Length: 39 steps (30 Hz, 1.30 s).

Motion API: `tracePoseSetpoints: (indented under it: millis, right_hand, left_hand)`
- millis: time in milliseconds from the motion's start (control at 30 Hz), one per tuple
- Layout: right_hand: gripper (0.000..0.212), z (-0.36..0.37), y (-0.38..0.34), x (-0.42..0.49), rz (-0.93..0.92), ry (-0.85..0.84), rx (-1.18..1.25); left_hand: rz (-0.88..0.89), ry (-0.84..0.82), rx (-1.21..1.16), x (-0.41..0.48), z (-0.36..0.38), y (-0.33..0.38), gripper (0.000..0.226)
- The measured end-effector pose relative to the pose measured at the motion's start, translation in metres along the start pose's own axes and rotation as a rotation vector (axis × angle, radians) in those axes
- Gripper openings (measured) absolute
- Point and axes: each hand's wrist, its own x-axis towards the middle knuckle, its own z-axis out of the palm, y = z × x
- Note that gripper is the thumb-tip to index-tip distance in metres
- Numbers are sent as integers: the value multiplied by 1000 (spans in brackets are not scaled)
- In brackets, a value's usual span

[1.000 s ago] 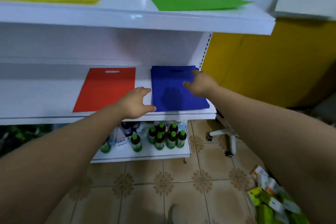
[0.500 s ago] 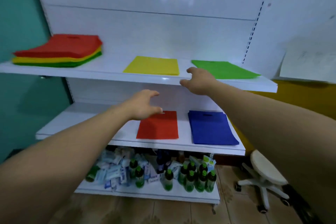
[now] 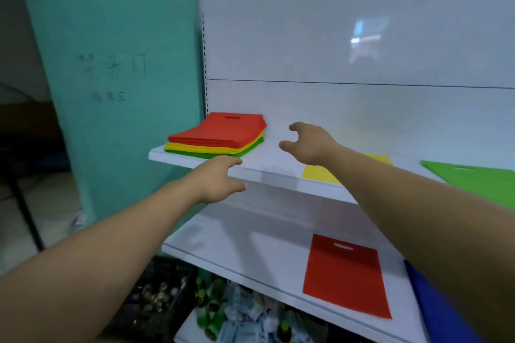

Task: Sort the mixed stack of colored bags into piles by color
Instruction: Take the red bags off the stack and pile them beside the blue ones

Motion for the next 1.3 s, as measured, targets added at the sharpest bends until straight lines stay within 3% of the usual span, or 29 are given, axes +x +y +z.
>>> tracePoseSetpoints:
  millis: [333, 567, 767, 1000, 1167, 1300]
  right_hand:
    - [65, 65, -35, 157, -73, -50, 58]
    - [64, 118, -51, 227, -27, -67, 16]
    - [64, 162, -54, 283, 143, -19, -29]
    - [68, 194, -44, 316, 522, 15, -71]
    - [63, 196, -54, 324, 608, 70, 26]
    - [48, 191, -58, 326, 662, 112, 86]
  left_hand:
    - [-123, 76, 12, 101, -31, -101, 67]
    - [-144, 82, -41, 167, -39, -175, 65]
    - [-74, 48, -48, 239, -42, -244, 64]
    - [38, -46, -65, 318, -35, -297, 57]
    - [53, -295, -50, 343, -28, -307, 72]
    - [68, -328, -46, 347, -27, -309, 75]
